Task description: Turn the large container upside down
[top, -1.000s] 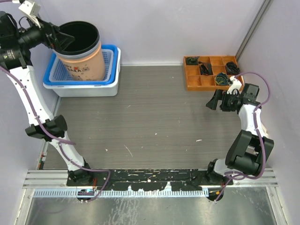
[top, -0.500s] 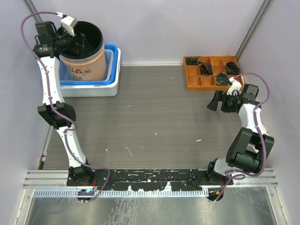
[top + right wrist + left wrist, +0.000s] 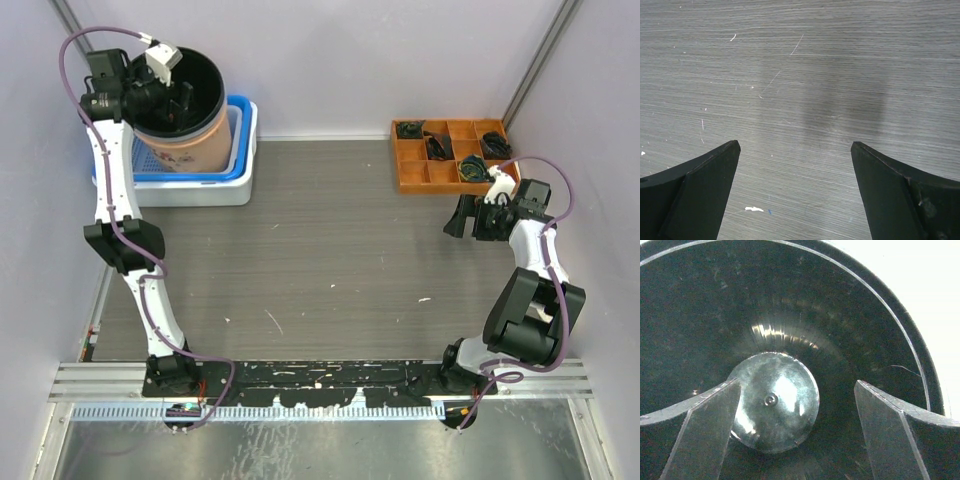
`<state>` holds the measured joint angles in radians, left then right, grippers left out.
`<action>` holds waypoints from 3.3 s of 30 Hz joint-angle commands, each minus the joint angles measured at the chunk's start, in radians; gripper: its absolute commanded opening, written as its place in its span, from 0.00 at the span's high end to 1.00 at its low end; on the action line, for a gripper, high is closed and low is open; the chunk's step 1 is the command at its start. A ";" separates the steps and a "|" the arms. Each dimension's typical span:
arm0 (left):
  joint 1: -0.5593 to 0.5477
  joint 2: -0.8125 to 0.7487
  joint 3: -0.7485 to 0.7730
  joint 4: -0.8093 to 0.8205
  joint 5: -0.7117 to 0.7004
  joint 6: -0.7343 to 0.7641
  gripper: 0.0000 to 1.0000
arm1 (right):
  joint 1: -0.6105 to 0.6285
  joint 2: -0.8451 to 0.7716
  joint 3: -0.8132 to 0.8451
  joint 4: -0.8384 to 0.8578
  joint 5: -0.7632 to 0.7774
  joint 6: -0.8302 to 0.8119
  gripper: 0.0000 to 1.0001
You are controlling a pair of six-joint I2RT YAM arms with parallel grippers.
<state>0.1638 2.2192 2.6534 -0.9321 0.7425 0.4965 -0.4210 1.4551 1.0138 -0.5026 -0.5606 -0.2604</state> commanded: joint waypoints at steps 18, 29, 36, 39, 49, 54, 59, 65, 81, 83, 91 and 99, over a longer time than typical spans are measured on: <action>-0.070 -0.228 -0.030 0.043 0.007 0.034 0.01 | -0.003 0.007 0.051 0.005 -0.010 -0.020 0.00; -0.081 -0.116 0.067 0.056 -0.107 0.073 0.01 | -0.004 0.002 0.049 0.006 -0.016 -0.026 0.00; -0.081 -0.088 0.044 0.059 -0.152 0.099 0.01 | -0.003 0.001 0.051 0.003 -0.012 -0.023 0.00; -0.081 -0.075 0.044 0.053 -0.165 0.111 0.10 | -0.003 -0.001 0.058 -0.001 -0.027 -0.015 0.00; -0.081 -0.044 0.044 0.056 -0.184 0.116 0.22 | -0.004 -0.008 0.061 -0.004 -0.028 -0.015 0.00; -0.081 -0.032 0.044 0.055 -0.194 0.119 0.38 | -0.003 -0.010 0.060 -0.004 -0.027 -0.017 0.00; -0.081 -0.037 0.044 0.057 -0.199 0.120 0.41 | -0.004 -0.009 0.063 -0.007 -0.033 -0.020 0.00; -0.083 -0.071 0.029 0.056 -0.191 0.121 0.69 | -0.003 -0.001 0.066 -0.016 -0.038 -0.023 0.00; -0.092 -0.225 0.023 0.092 -0.149 0.051 1.00 | -0.004 0.028 0.077 -0.037 -0.051 -0.033 0.00; -0.099 -0.251 0.036 0.088 -0.140 0.058 1.00 | -0.004 0.035 0.080 -0.044 -0.057 -0.034 0.00; -0.125 -0.315 0.029 0.071 -0.205 0.106 1.00 | -0.004 0.055 0.085 -0.060 -0.067 -0.045 0.00; -0.144 -0.343 -0.032 0.072 -0.220 0.108 0.73 | -0.003 0.067 0.091 -0.073 -0.072 -0.051 0.00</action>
<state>0.0372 1.9736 2.6320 -0.9676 0.5259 0.5705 -0.4210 1.5242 1.0603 -0.5709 -0.6075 -0.2943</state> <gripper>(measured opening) 0.311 0.996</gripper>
